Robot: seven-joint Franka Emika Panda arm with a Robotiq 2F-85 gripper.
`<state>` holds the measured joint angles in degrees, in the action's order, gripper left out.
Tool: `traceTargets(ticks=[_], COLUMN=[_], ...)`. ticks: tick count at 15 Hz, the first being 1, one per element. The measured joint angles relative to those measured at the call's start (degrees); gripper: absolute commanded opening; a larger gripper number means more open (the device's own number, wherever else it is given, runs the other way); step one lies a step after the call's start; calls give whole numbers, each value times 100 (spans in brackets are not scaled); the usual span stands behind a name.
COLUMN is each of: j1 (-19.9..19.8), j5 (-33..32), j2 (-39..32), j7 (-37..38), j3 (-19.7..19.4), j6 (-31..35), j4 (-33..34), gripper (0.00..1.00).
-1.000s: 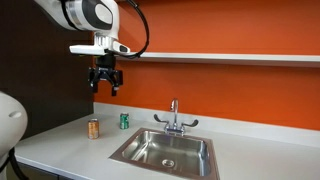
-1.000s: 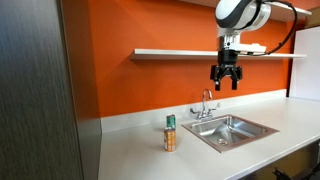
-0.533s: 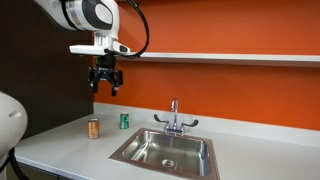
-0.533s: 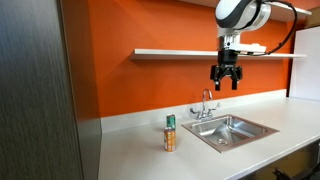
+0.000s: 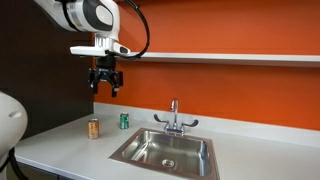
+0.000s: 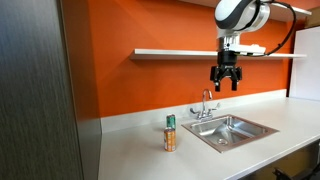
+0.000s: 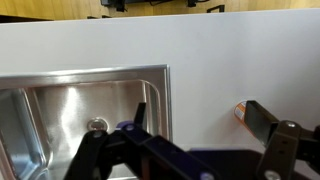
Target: Pick up the orange canned drink and put it in the sink
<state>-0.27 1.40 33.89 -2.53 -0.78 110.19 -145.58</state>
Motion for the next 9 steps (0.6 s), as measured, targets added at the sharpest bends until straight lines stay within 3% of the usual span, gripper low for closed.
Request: traceTargets(ticks=[9], j1=[438], j5=[0], j2=[-1129], j7=[-284], j3=[154], j6=[323], j4=[384], gripper=[100])
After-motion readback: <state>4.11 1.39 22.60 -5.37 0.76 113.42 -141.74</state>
